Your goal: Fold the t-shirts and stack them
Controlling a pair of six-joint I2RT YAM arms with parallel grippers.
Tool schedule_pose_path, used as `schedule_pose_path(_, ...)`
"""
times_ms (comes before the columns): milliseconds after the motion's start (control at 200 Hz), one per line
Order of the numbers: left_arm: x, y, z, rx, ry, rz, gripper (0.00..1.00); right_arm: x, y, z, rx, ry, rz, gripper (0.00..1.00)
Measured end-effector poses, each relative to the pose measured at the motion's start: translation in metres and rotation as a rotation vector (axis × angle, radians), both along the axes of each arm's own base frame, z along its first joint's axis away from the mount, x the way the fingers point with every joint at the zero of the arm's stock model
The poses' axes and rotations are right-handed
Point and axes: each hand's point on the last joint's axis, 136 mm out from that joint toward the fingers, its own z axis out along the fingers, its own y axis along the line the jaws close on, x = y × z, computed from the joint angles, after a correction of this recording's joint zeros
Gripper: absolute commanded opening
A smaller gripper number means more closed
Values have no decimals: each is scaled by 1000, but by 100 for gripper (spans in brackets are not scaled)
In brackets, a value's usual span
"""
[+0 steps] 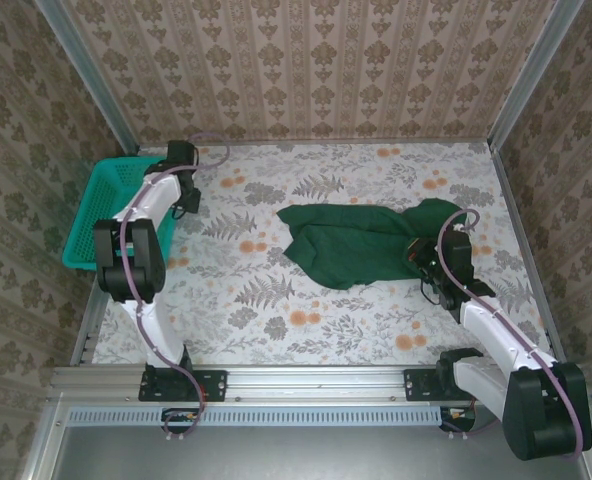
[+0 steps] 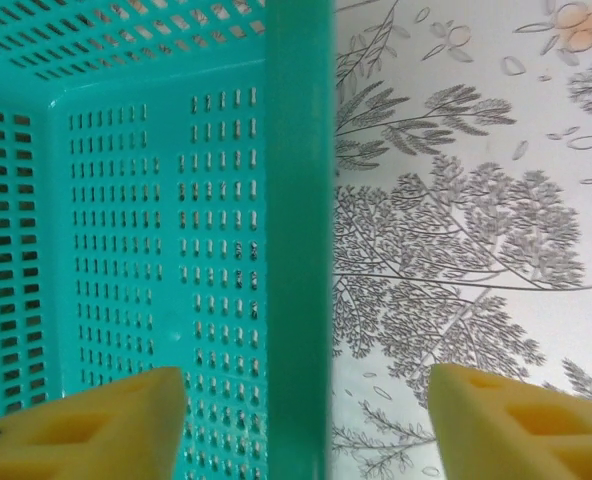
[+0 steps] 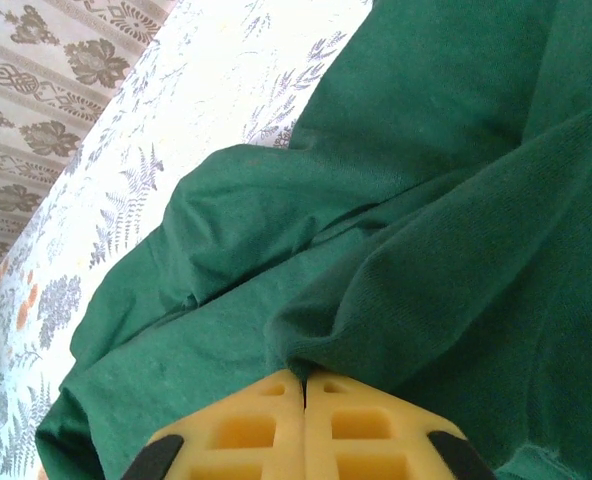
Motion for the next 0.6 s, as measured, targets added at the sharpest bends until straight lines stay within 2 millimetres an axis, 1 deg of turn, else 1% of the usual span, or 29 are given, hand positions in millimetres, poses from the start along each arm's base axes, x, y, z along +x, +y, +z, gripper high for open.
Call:
schedule_pose_path(25, 0, -6, 7, 2, -8, -5, 93, 0, 0, 0, -12, 2, 5, 28)
schedule_pose_path(55, 1, -16, 18, 4, -26, -20, 94, 0, 0, -1, -18, 5, 8, 34)
schedule_pose_path(100, 2, -36, 40, -3, -67, -45, 95, -1, 2, -2, -30, 15, 15, 41)
schedule_pose_path(115, 1, -48, 52, -10, -90, -63, 95, 0, 2, -3, -31, 20, 15, 43)
schedule_pose_path(140, 0, -61, 65, -24, -120, -81, 95, 0, 2, -3, -39, 24, 20, 46)
schedule_pose_path(145, -1, -67, 71, -30, -132, -88, 95, 0, 2, -3, -38, 27, 18, 47)
schedule_pose_path(155, -2, -71, 75, -34, -141, -93, 95, 0, 2, -4, -47, 29, 24, 48)
schedule_pose_path(170, -4, -81, 85, -47, -165, -107, 95, 1, 2, -4, -50, 31, 24, 49)
schedule_pose_path(175, -6, -87, 91, -56, -177, -116, 94, 1, 2, -3, -49, 32, 23, 50)
schedule_pose_path(195, -10, -100, 102, -77, -206, -134, 94, 1, 3, -4, -61, 38, 29, 51)
schedule_pose_path(215, -16, -114, 115, -105, -235, -154, 93, 1, 2, -4, -64, 43, 26, 53)
schedule_pose_path(220, -19, -121, 120, -120, -248, -167, 93, 1, 2, -4, -67, 46, 27, 53)
schedule_pose_path(235, -25, -132, 129, -144, -267, -186, 93, 2, 2, -4, -74, 50, 30, 53)
schedule_pose_path(245, -29, -138, 133, -160, -276, -195, 93, 2, 3, -4, -75, 53, 30, 54)
schedule_pose_path(260, -37, -152, 142, -193, -300, -219, 92, 2, 3, -4, -82, 58, 33, 54)
schedule_pose_path(270, -40, -156, 146, -205, -308, -228, 92, 3, 2, -4, -88, 59, 34, 54)
schedule_pose_path(285, -50, -171, 153, -250, -325, -252, 92, 3, 2, -3, -92, 63, 32, 55)
schedule_pose_path(320, -71, -194, 163, -327, -350, -295, 90, 4, 1, -2, -106, 72, 31, 56)
schedule_pose_path(355, -90, -213, 166, -402, -358, -329, 88, 4, 0, -1, -119, 76, 30, 57)
schedule_pose_path(375, -103, -224, 162, -449, -346, -349, 87, 4, -1, 0, -130, 79, 30, 57)
schedule_pose_path(400, -114, -232, 155, -488, -328, -359, 87, 4, -2, 1, -140, 82, 27, 58)
schedule_pose_path(430, -125, -241, 142, -539, -296, -360, 85, 4, -3, 2, -151, 90, 23, 58)
schedule_pose_path(460, -134, -248, 124, -580, -249, -352, 84, 4, -5, 3, -161, 95, 18, 58)
schedule_pose_path(490, -141, -253, 103, -612, -193, -335, 84, 3, -6, 4, -172, 101, 16, 59)
schedule_pose_path(505, -142, -255, 95, -620, -173, -331, 84, 3, -7, 4, -176, 105, 15, 59)
schedule_pose_path(570, -149, -266, 39, -632, -30, -285, 85, 1, -10, 4, -196, 120, 6, 59)
schedule_pose_path(600, -152, -269, 17, -628, 28, -268, 85, 0, -11, 4, -202, 127, 4, 59)
